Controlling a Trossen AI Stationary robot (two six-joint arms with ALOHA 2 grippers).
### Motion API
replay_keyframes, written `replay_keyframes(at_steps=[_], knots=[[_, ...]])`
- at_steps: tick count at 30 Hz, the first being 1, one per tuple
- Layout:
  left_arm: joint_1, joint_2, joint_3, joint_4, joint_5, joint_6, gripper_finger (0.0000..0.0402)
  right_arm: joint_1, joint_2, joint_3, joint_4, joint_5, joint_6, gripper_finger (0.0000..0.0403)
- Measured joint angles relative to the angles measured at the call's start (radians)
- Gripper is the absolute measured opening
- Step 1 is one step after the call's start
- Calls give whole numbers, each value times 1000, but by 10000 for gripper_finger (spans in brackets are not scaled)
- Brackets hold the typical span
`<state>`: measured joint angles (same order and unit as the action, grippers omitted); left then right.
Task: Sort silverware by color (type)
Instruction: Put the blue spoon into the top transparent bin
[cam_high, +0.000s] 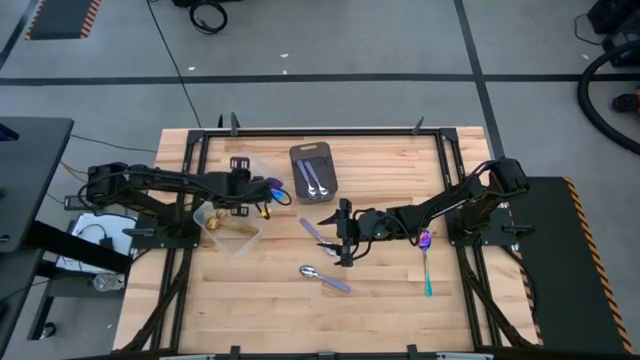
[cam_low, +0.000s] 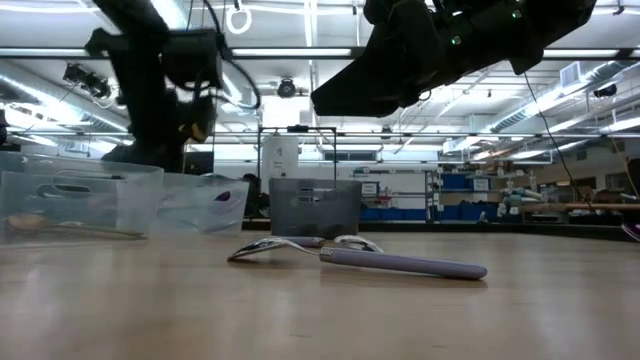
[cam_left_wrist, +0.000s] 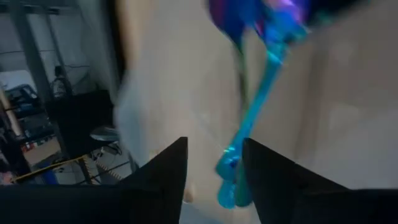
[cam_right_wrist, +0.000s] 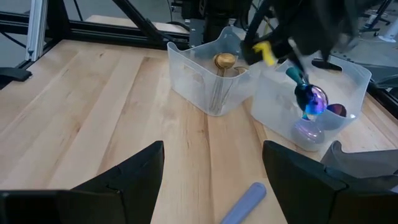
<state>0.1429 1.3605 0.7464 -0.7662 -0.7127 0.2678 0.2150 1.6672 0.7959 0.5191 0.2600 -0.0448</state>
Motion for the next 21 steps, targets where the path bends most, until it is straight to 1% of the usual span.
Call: replay_keyframes(at_steps=[4, 7, 11, 13, 17, 21], knots=[[-51, 0, 64, -1, -70, -102, 167, 0, 0, 0, -19, 0, 6, 281], [-122, 0, 80, 19, -123, -176, 161, 0, 0, 0, -34, 0, 15, 281], [-239, 0, 81, 24, -258, -235, 152, 0, 0, 0, -35, 0, 16, 281], [-287, 0, 82, 25, -301, -280, 149, 0, 0, 0, -36, 0, 16, 281], [-368, 0, 82, 25, -319, -395, 149, 0, 0, 0, -36, 0, 17, 281], [-438, -1, 82, 47, -304, -445, 149, 0, 0, 0, -36, 0, 46, 281]])
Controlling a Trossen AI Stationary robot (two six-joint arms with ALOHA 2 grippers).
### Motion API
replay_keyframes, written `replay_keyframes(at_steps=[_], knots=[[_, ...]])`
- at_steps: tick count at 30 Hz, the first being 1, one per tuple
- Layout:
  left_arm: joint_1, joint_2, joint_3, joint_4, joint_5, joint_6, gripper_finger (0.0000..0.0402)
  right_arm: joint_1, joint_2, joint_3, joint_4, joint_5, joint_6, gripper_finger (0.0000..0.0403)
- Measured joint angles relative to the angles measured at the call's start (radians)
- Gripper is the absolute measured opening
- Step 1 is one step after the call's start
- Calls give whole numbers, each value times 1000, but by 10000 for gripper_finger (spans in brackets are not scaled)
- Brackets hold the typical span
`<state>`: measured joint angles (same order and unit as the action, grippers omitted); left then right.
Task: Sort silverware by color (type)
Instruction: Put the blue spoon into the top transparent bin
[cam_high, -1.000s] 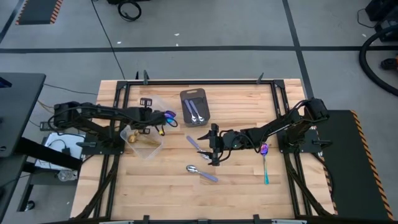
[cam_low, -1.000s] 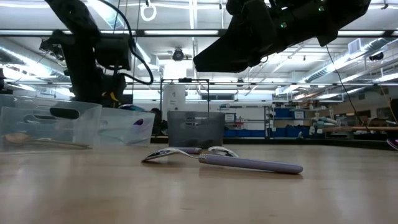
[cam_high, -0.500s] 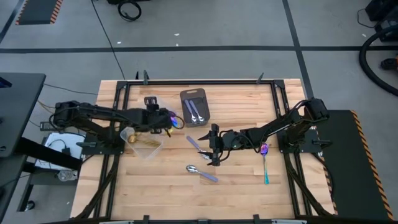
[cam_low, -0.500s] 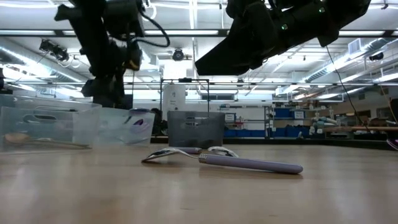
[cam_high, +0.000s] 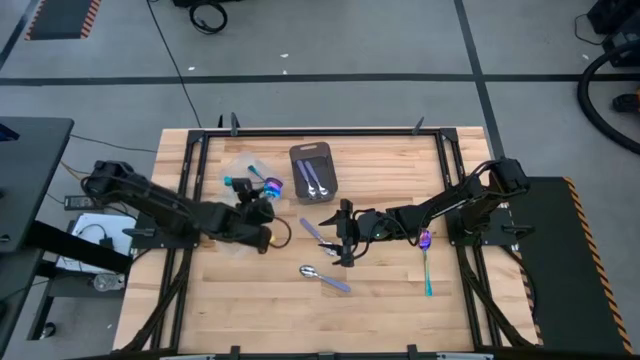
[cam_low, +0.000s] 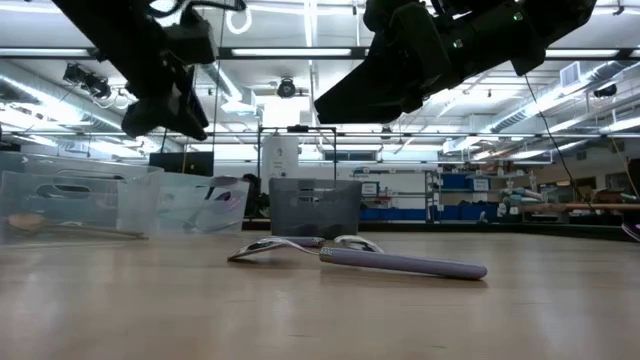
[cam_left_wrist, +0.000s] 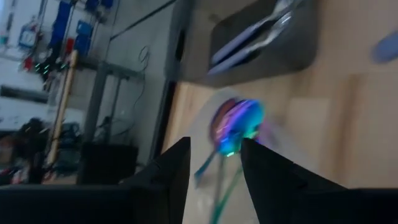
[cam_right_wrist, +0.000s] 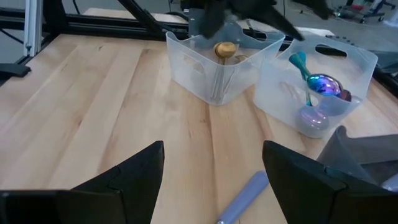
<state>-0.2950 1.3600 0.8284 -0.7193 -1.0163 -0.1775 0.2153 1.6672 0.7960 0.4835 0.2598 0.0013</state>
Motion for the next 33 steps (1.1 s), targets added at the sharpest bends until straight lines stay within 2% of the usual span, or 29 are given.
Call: replay_keyframes(at_steps=[7, 17, 25, 33], knots=[[-92, -1, 0, 114, 55, -27, 149, 0, 0, 0, -16, 1, 32, 279], [-125, -1, 0, 260, 214, -140, 149, 19, 0, 0, -97, 13, 104, 276], [-124, 8, 1, 340, 311, -186, 149, 58, 0, 0, -239, 57, 216, 276], [-126, 8, 1, 377, 371, -180, 149, 61, -27, 1, -401, 4, 317, 276]])
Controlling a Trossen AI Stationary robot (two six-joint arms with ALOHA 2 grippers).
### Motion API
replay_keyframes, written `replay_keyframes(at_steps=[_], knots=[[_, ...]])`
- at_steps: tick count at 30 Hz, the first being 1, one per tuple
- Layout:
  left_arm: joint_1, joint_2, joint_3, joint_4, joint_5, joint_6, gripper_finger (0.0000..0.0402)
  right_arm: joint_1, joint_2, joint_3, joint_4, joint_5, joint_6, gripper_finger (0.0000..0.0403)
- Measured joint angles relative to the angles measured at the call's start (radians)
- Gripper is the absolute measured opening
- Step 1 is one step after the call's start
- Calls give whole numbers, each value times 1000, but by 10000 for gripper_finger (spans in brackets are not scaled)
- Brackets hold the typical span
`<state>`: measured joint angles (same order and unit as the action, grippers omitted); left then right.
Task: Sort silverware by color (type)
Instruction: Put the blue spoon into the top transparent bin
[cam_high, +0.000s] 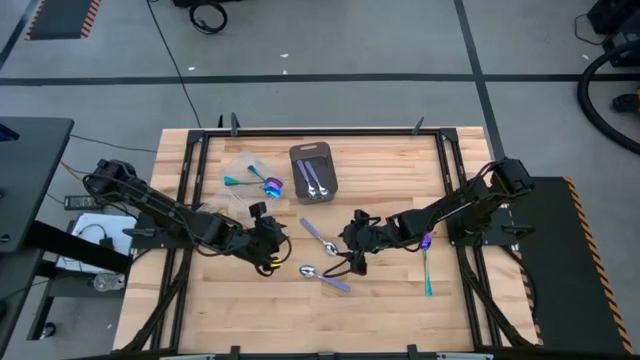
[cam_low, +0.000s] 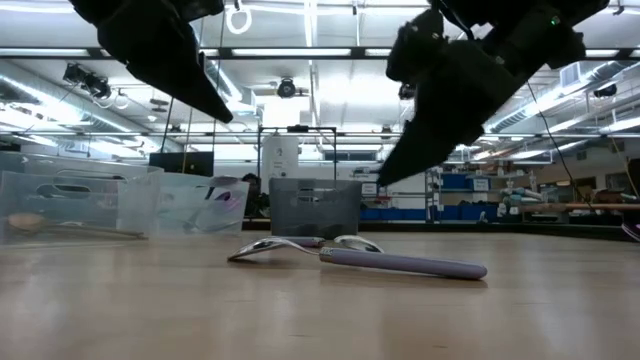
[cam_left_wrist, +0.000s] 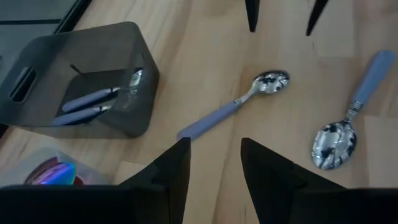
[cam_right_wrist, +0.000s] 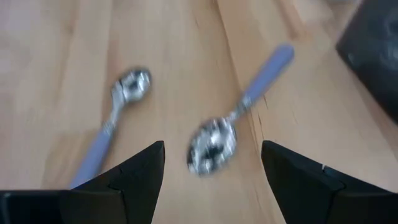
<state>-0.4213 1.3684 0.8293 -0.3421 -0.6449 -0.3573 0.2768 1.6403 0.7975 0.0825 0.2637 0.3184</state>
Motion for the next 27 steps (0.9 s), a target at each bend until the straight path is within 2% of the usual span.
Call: replay_keyframes(at_steps=[6, 11, 19, 27], knots=[[-4, 5, 0, 15, 5, -17, 149, 1, -43, 0, -179, -26, 23, 276], [-3, 10, 0, 29, 5, -17, 149, -4, -140, 0, -378, -46, 63, 276], [-2, 21, 0, 65, 5, -24, 149, -22, -271, 0, -734, -51, 321, 276], [15, 21, 0, 68, 3, -16, 149, -30, -286, 0, -956, -126, 539, 276]])
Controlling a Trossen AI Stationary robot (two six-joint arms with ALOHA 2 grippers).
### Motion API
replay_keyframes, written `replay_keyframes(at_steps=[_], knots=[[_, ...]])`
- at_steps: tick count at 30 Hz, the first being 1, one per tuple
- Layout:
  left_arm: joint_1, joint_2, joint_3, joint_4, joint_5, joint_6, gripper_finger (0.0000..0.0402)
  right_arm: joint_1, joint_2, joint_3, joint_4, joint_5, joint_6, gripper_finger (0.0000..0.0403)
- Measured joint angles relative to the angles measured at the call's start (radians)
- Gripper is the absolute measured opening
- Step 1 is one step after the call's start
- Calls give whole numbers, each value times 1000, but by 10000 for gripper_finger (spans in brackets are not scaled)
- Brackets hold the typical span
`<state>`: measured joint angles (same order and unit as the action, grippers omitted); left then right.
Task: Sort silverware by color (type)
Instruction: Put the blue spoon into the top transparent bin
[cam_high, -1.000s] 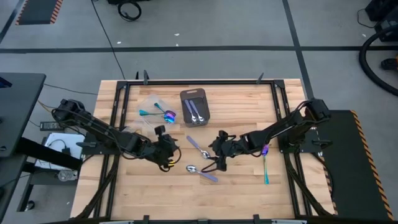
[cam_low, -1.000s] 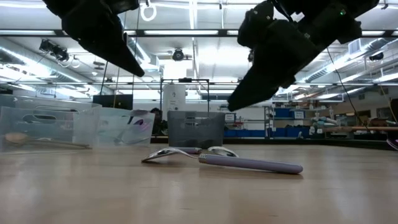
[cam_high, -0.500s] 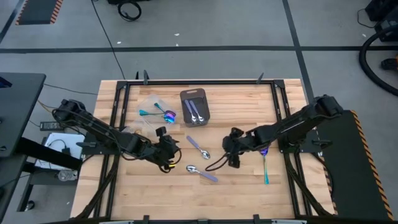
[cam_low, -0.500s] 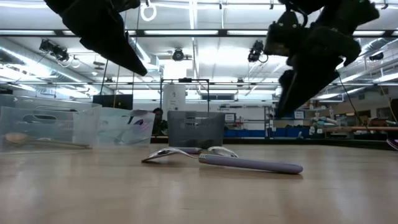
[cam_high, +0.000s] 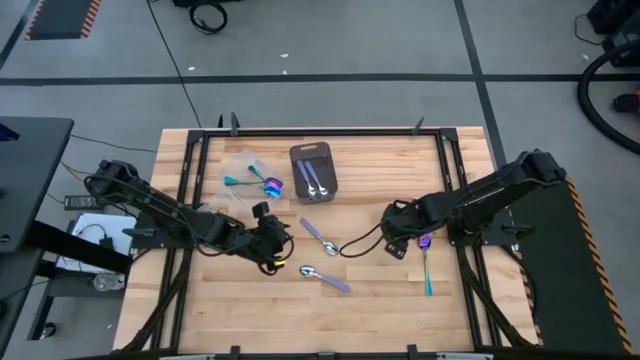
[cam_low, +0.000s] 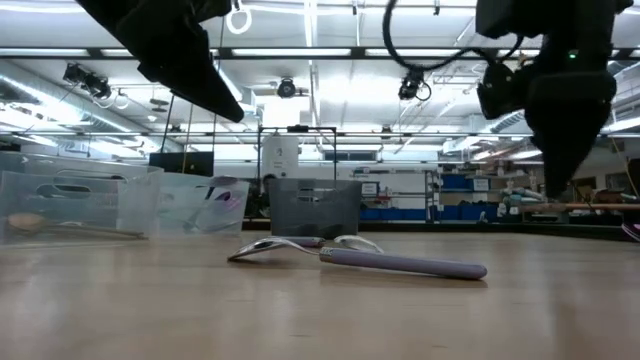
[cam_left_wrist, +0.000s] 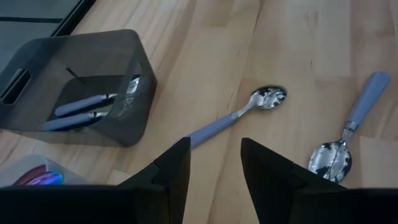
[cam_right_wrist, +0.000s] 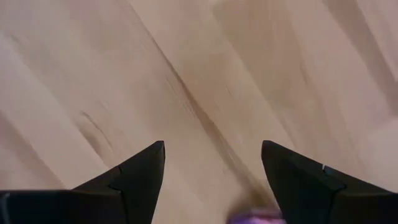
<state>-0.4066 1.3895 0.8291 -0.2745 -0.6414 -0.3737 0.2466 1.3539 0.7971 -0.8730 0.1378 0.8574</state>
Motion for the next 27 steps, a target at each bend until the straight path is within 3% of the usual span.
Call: replay_keyframes(at_steps=[11, 21, 27], knots=[[2, 0, 0, -10, 0, 46, 149, 65, 2, -91, -47, -266, 251, 259], [30, 0, 0, -11, 0, 56, 149, 176, 2, -139, -48, -308, 438, 231], [37, -1, 0, -11, 0, 56, 149, 215, 2, -139, -45, -259, 495, 199]])
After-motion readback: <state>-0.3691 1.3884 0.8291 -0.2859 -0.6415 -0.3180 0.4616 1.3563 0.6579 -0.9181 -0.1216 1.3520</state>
